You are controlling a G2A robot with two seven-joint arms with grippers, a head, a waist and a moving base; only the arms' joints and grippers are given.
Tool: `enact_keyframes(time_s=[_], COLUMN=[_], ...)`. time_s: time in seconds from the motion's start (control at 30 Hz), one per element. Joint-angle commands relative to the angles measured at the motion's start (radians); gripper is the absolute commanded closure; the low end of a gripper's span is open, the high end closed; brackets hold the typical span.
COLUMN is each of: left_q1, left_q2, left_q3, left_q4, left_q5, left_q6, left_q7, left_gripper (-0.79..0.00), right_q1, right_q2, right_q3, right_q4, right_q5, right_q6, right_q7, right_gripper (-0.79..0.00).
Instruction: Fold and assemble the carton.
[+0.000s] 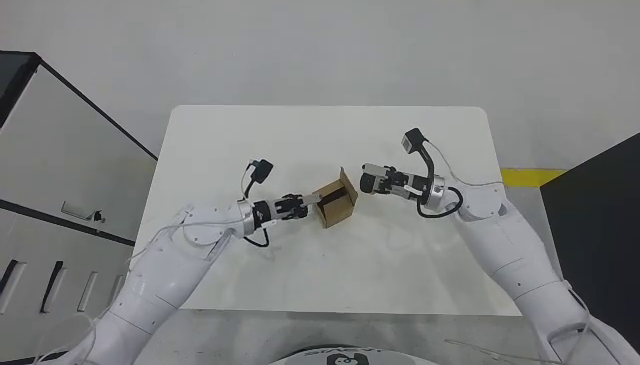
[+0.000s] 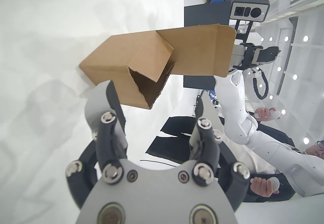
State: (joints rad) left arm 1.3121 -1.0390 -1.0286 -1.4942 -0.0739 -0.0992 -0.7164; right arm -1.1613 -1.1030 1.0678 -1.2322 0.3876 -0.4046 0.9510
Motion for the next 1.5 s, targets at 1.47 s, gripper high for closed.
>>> enact_keyframes(time_s=[1.47], left_q1=[-0.020], left_q2=[-0.050], left_q3=[0.069], left_q4=[-0.004], left_q5=[0.021], left_q6=[0.346], left_q7=[0.167], left_gripper=[0.000], right_q1=[0.000], right_q2=[0.000], right_q3=[0.000], right_q4=[0.000], right_q5=[0.000], right_q6=[0.000], right_q7=[0.000], right_gripper=[-0.785])
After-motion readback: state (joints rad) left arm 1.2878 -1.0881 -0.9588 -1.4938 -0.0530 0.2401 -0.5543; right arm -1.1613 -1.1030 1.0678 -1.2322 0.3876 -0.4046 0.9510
